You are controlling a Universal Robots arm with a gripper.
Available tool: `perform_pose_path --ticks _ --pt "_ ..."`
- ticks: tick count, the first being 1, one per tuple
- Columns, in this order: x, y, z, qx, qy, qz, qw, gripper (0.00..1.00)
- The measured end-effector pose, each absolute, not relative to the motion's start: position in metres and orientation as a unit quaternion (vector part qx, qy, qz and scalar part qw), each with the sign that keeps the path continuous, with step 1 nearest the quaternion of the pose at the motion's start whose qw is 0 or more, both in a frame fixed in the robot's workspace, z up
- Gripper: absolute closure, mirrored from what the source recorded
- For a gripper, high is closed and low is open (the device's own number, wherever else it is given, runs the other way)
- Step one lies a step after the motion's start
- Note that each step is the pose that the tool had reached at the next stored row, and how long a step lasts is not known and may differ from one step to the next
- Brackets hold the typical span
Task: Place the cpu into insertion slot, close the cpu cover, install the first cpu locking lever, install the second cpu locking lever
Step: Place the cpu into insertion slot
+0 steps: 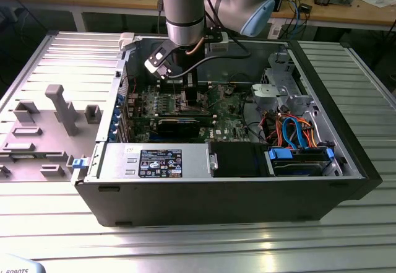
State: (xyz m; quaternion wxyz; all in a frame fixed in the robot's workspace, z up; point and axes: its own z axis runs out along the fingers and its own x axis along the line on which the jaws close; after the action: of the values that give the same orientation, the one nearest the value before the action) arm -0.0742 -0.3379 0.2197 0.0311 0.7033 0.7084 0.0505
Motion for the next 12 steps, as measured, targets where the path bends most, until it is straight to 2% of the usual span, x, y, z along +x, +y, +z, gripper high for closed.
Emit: perform_pose_path --ticks 12 --pt "-0.0742 -0.3391 0.2152 0.704 0.708 0.050 0.031 0.46"
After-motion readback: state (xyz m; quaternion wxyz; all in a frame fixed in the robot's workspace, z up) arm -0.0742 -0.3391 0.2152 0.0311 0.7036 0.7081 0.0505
